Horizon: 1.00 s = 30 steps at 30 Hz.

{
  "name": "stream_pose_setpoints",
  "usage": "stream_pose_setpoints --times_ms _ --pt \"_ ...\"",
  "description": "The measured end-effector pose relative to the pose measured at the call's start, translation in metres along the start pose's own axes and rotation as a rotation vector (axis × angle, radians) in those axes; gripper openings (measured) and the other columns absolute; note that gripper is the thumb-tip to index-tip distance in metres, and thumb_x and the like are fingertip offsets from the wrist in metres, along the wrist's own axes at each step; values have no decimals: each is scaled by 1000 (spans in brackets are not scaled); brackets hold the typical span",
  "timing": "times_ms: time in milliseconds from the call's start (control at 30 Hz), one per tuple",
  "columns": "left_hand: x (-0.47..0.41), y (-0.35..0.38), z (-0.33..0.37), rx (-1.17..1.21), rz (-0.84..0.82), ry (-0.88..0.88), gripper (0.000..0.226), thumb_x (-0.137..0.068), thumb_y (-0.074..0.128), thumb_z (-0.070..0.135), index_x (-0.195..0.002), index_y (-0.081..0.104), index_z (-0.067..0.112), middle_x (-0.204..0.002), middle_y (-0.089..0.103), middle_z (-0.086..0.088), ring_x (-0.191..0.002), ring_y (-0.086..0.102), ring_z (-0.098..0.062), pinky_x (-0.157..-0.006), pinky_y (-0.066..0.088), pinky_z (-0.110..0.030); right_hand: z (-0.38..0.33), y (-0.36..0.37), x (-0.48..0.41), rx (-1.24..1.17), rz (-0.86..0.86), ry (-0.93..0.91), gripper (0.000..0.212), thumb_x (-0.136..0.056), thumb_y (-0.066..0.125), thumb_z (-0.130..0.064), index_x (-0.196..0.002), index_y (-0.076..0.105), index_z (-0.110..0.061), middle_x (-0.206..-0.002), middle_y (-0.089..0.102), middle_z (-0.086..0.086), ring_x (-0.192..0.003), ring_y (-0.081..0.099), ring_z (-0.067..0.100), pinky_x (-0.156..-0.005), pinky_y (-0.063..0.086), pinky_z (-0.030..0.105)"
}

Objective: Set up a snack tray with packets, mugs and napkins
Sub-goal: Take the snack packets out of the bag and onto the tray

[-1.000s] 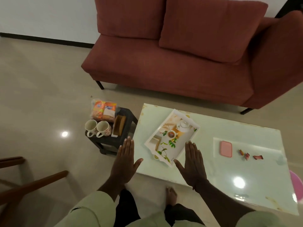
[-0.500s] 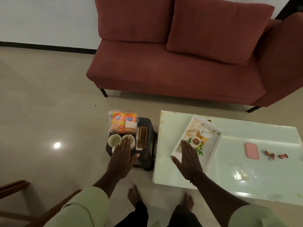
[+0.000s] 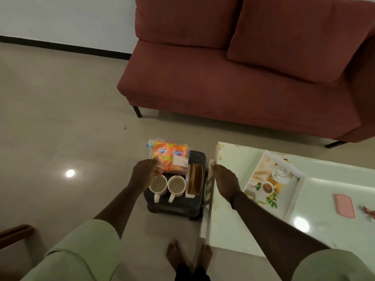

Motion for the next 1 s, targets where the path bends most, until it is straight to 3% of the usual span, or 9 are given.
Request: stream_pose_setpoints --times_ms 67,233,367,533,633,733,867,933,1000 --pt "-32 2 -9 95 -30 -60 35 -98 52 32 -102 69 1 -82 70 -8 -75 66 -25 -78 55 -42 0 14 -34 -155 -5 98 42 -104 37 -44 -106 68 -16 -117 70 8 -112 63 29 -105 44 46" --pt "-112 4 -37 91 92 -78 20 -96 54 9 -105 67 -2 -71 71 0 -67 66 -13 -61 53 -26 9 54 -113 -241 -78 200 50 -103 34 -48 -116 65 -11 -123 68 13 -114 62 30 -107 43 48" --pt "-165 1 -59 -185 274 -39 40 -96 55 30 -122 62 1 -123 66 -18 -112 61 -32 -97 49 -43 20 89 -162 -200 -161 228 61 -99 32 -61 -118 65 -14 -124 68 9 -115 61 29 -109 41 52" --pt "-208 10 -103 20 244 -331 75 -92 60 44 -146 33 -1 -148 41 -24 -133 44 -40 -109 38 -47 27 122 -208 -92 -210 222 73 -95 31 -68 -113 68 -8 -121 67 16 -115 60 34 -111 36 54" --pt "-222 17 -117 -13 138 -325 63 -96 55 42 -130 49 -11 -135 51 -34 -124 50 -48 -103 42 -51 28 137 -221 -36 -259 215 76 -93 29 -72 -106 70 -10 -113 70 14 -111 61 33 -113 33 55" --pt "-224 19 -118 -34 108 -239 47 -98 55 33 -117 62 -9 -120 62 -31 -113 58 -44 -102 45 -51 28 143 -226 20 -274 201 75 -92 32 -72 -106 71 -10 -113 70 14 -111 61 35 -111 34 56" --pt "-221 18 -110 -155 112 -165 30 -93 56 21 -96 68 -6 -105 68 -27 -100 63 -42 -92 51 -50 22 147 -226 48 -255 124 48 -93 54 -53 -112 70 -12 -109 72 11 -105 64 32 -101 46 54" --pt "-217 15 -104 -146 149 -144 20 -91 56 20 -81 66 6 -92 68 -19 -87 62 -35 -80 51 -42 17 143 -222 11 -185 107 36 -91 62 -47 -105 73 -16 -102 73 5 -100 66 29 -96 50 51" --pt "-212 12 -96 -104 182 -102 21 -94 53 21 -83 65 8 -89 67 -15 -80 60 -27 -73 49 -38 10 137 -216 -21 -117 76 22 -90 65 -43 -91 73 -23 -94 72 0 -97 66 27 -93 53 48"
Point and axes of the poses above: each hand's wrist, its own x-axis away from the middle knuckle, its own y-axis out of the palm, z = x × y, the point moved 6 cm from there along -x, towards the middle knuckle
